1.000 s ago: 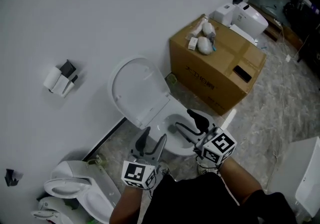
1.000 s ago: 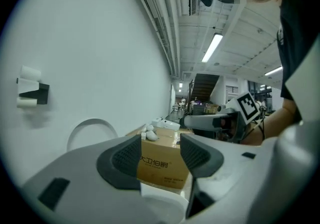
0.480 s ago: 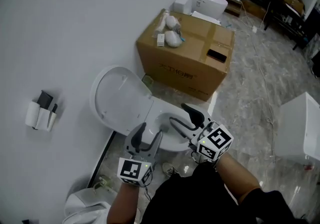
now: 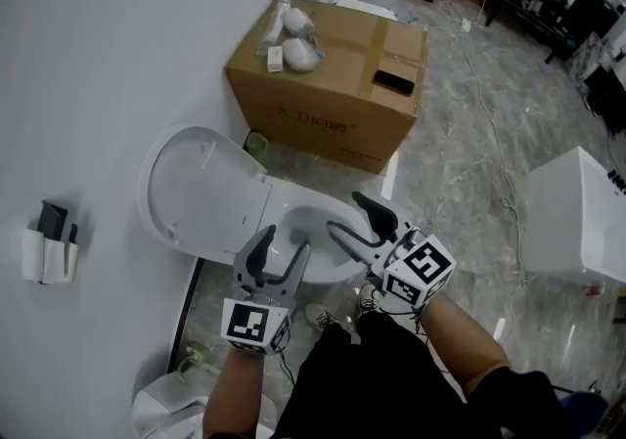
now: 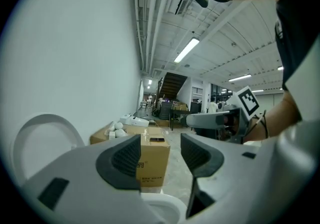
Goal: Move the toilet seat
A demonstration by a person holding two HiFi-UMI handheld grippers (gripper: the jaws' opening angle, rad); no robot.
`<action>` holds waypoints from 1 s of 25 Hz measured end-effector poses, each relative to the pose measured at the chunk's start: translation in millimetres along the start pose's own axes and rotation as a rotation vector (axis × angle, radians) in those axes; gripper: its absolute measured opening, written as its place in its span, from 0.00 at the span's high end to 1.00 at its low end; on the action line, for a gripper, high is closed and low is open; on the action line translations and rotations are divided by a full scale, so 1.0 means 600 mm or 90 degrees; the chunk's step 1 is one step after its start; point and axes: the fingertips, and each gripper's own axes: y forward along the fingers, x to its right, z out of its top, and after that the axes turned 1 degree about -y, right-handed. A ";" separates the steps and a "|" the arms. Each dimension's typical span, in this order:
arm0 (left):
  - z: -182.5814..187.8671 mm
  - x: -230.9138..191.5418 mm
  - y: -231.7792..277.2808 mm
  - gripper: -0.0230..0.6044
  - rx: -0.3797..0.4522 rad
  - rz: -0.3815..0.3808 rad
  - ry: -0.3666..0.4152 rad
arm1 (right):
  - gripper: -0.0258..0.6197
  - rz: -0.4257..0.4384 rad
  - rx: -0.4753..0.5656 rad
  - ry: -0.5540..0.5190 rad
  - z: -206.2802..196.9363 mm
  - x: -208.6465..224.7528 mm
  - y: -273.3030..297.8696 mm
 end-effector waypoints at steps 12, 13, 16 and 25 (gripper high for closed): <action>-0.103 0.046 0.092 0.58 -0.063 -0.009 -0.015 | 0.50 -0.027 -0.057 0.088 -0.130 0.116 -0.033; -0.118 0.049 0.100 0.58 -0.067 -0.012 -0.017 | 0.50 -0.027 -0.064 0.093 -0.143 0.124 -0.035; -0.153 0.058 0.122 0.58 -0.087 -0.019 -0.020 | 0.50 -0.031 -0.084 0.113 -0.189 0.147 -0.041; -0.269 0.063 0.185 0.58 -0.135 -0.018 -0.022 | 0.50 -0.063 -0.140 0.186 -0.350 0.219 -0.056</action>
